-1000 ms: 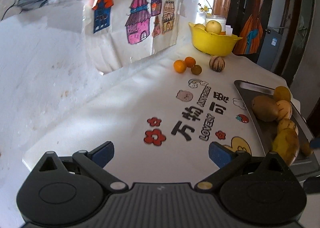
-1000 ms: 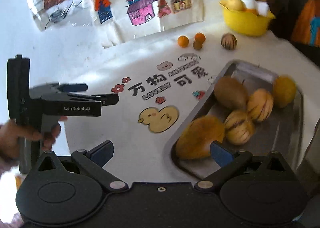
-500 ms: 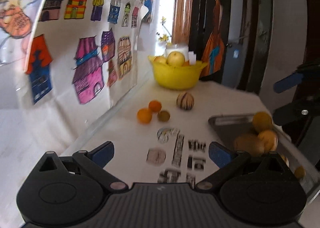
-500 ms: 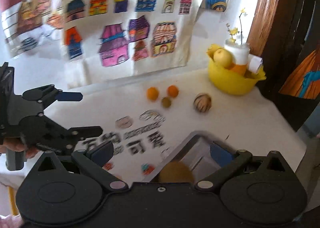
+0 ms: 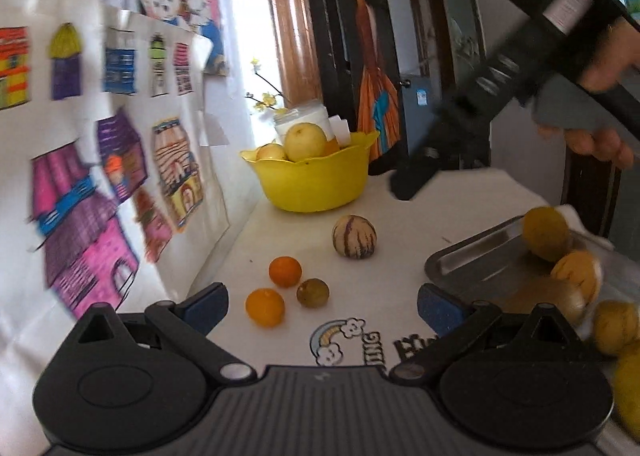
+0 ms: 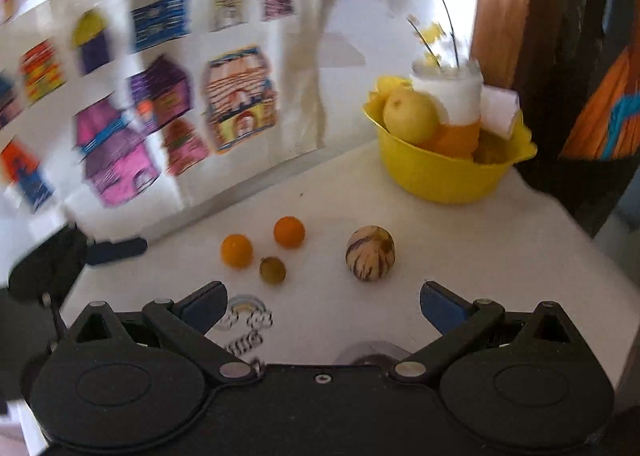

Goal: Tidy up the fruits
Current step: 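Move the right tool to the striped pepino while the left tool approaches a small fruit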

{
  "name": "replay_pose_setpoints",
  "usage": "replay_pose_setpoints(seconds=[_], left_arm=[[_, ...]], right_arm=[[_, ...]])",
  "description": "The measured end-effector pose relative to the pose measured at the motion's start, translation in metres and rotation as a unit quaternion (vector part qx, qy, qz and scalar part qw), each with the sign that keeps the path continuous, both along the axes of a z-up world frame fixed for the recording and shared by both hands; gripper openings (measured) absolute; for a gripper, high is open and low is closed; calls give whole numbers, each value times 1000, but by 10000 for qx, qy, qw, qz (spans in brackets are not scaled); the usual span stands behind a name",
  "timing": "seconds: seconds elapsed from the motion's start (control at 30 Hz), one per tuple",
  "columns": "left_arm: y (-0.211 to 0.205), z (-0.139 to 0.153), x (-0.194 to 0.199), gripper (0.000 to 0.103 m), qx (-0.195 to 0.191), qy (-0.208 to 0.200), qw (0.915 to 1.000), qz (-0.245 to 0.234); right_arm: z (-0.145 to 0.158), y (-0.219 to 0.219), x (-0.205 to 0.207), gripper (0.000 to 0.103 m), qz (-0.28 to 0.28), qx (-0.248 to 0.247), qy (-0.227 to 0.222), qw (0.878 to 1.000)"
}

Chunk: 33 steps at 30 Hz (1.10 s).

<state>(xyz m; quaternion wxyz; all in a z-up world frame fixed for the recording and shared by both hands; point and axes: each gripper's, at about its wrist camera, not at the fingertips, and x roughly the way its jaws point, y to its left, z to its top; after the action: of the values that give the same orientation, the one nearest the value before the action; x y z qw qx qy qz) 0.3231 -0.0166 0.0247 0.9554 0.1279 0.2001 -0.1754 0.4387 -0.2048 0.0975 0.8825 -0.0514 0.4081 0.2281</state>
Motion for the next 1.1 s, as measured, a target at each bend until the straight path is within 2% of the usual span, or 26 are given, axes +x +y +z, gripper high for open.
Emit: replay_pose_setpoints(seconds=[0.17, 0.27, 0.37, 0.5, 0.7, 0.97, 1.1], left_arm=[[-4, -7, 27, 103, -138, 148, 9996, -193], [-7, -12, 37, 102, -308, 263, 9986, -328], [-11, -17, 42, 102, -313, 284, 9982, -424], [-17, -23, 52, 101, -185, 394, 9980, -469], [-12, -25, 63, 100, -302, 583, 9970, -405], [-18, -23, 76, 87, -101, 638, 9959, -635], [-23, -28, 84, 76, 142, 740, 9955, -568]], right_arm=[[-20, 1, 37, 102, -292, 123, 235, 9992], [-31, -3, 51, 100, -527, 328, 261, 9977], [-40, -5, 61, 97, -722, 477, 341, 9957], [-48, -3, 69, 95, -768, 468, 386, 9952], [-57, 2, 77, 93, -759, 471, 422, 9951], [-72, -3, 88, 82, -1116, 602, 541, 9904], [-78, -5, 94, 75, -1128, 631, 626, 9896]])
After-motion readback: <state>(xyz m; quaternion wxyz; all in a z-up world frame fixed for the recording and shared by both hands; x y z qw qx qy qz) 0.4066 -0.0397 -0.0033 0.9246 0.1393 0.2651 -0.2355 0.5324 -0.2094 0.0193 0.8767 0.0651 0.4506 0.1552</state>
